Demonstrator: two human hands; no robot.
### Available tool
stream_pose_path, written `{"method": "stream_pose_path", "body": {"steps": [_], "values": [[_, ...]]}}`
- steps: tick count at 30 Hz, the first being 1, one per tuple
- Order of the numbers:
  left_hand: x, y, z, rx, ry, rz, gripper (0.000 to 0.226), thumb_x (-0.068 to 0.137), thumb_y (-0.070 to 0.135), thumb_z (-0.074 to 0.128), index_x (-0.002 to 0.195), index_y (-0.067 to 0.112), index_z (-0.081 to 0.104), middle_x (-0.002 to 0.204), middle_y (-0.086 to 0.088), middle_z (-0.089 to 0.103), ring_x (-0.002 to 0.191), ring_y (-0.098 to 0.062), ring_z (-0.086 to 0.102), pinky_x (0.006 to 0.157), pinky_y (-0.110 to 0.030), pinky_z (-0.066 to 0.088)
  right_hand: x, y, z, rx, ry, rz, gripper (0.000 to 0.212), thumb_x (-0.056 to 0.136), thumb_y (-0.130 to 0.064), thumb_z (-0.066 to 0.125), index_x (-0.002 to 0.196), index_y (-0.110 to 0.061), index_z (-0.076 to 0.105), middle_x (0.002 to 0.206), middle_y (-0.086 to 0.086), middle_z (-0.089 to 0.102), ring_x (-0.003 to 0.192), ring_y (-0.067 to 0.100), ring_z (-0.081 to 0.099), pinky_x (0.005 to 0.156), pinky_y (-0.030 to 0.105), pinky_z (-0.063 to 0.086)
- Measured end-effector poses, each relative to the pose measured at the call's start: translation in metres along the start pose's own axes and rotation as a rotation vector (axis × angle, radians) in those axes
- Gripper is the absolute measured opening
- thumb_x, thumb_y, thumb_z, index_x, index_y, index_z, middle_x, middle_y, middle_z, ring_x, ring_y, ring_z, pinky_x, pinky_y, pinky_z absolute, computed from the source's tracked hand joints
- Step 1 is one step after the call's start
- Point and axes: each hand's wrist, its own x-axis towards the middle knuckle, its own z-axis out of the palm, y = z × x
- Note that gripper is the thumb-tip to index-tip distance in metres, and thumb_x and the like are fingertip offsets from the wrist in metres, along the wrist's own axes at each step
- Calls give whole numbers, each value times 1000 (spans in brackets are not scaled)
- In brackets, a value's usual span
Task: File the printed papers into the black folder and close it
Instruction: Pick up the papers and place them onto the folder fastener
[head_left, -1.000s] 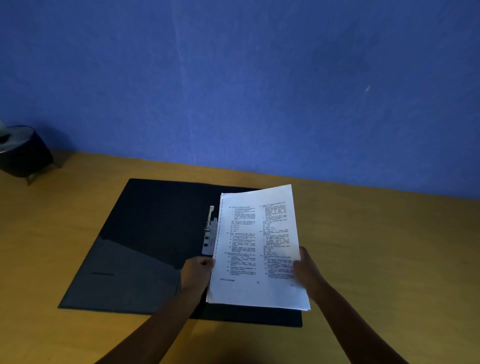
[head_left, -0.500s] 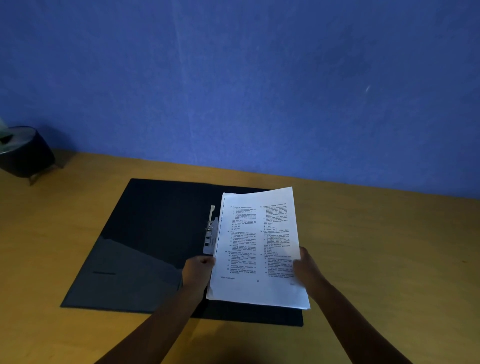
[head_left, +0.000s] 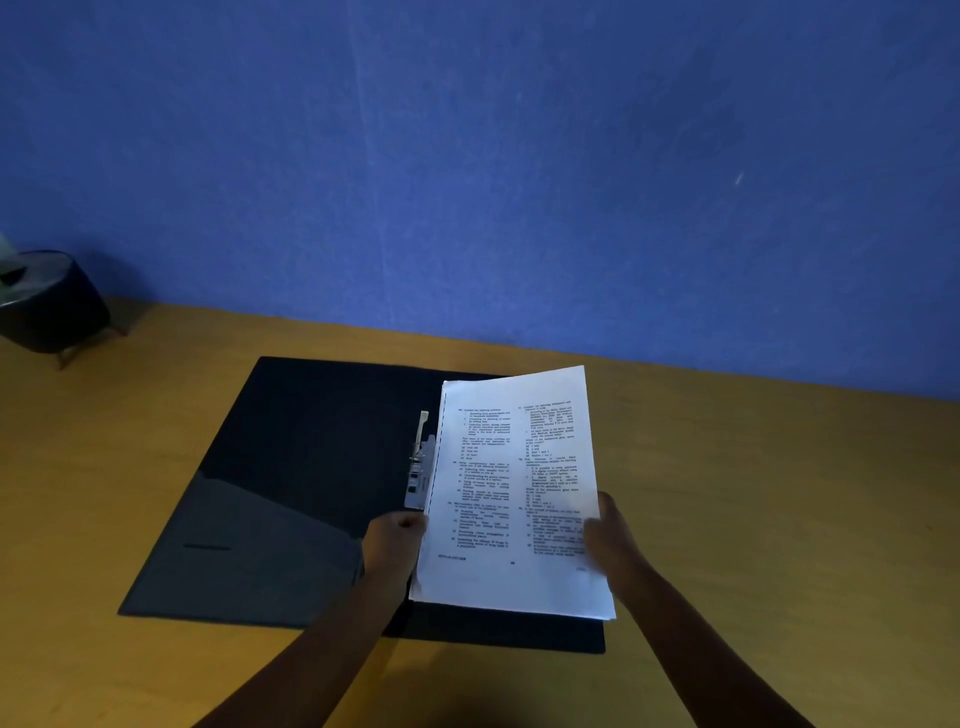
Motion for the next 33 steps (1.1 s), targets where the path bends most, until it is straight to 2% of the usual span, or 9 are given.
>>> {"method": "stream_pose_path", "body": {"steps": [2,8,13,16,18,22,24,28,33], "values": [[1,1,-1,-28,7,-21,21,90,11,55,73,11,66,75,-11,60,76,-25,58,71,-35,47,-2,0,1,20,15,-9,48,86,5,28,129,-13,38,95,2,57,80,16,59,53,26,47],[4,6,-3,-94,-3,-54,23,90,11,52,71,15,64,72,-6,61,69,-25,59,68,-35,49,-5,-3,1,70,53,-36,46,86,5,27,126,-14,41,90,1,57,78,18,60,54,25,47],[9,8,-5,-49,18,-59,17,91,15,54,98,8,68,71,-3,60,68,-21,59,61,-30,50,-2,-7,5,23,51,-45,47,87,5,27,130,-12,39,102,7,56,84,21,59,58,28,49],[11,7,-5,13,37,-66,20,91,15,54,103,6,68,70,0,58,72,-22,60,67,-32,50,2,-7,11,-37,25,-22,47,87,7,26,130,-8,39,112,14,58,95,27,59,70,33,51],[13,7,-5,48,54,-57,21,90,14,54,104,6,68,69,1,58,72,-21,59,67,-29,47,3,-7,13,-84,32,-29,47,86,8,26,129,-6,40,116,16,57,95,27,57,67,30,50],[17,7,-6,140,72,-23,18,89,13,54,95,4,69,63,2,54,63,-16,55,53,-25,43,3,-6,16,-147,53,-40,43,87,8,27,127,-4,38,117,17,56,96,27,56,76,37,53],[18,10,-6,167,55,-43,17,89,13,54,82,4,67,63,-2,54,74,-26,61,66,-34,52,2,-4,16,-163,65,-39,41,88,8,28,126,-3,37,116,18,55,98,29,57,81,41,54],[19,10,-7,127,36,-99,16,89,12,54,92,2,66,76,-11,61,86,-33,65,79,-40,55,3,-4,15,-188,44,-39,39,88,7,31,125,-4,37,113,16,56,99,30,59,83,44,56],[22,2,-11,124,38,-88,33,87,9,54,55,18,51,75,-12,58,82,-31,62,83,-45,54,4,-6,19,-173,7,-32,39,89,8,32,125,-5,37,101,7,53,87,22,58,61,28,53]]}}
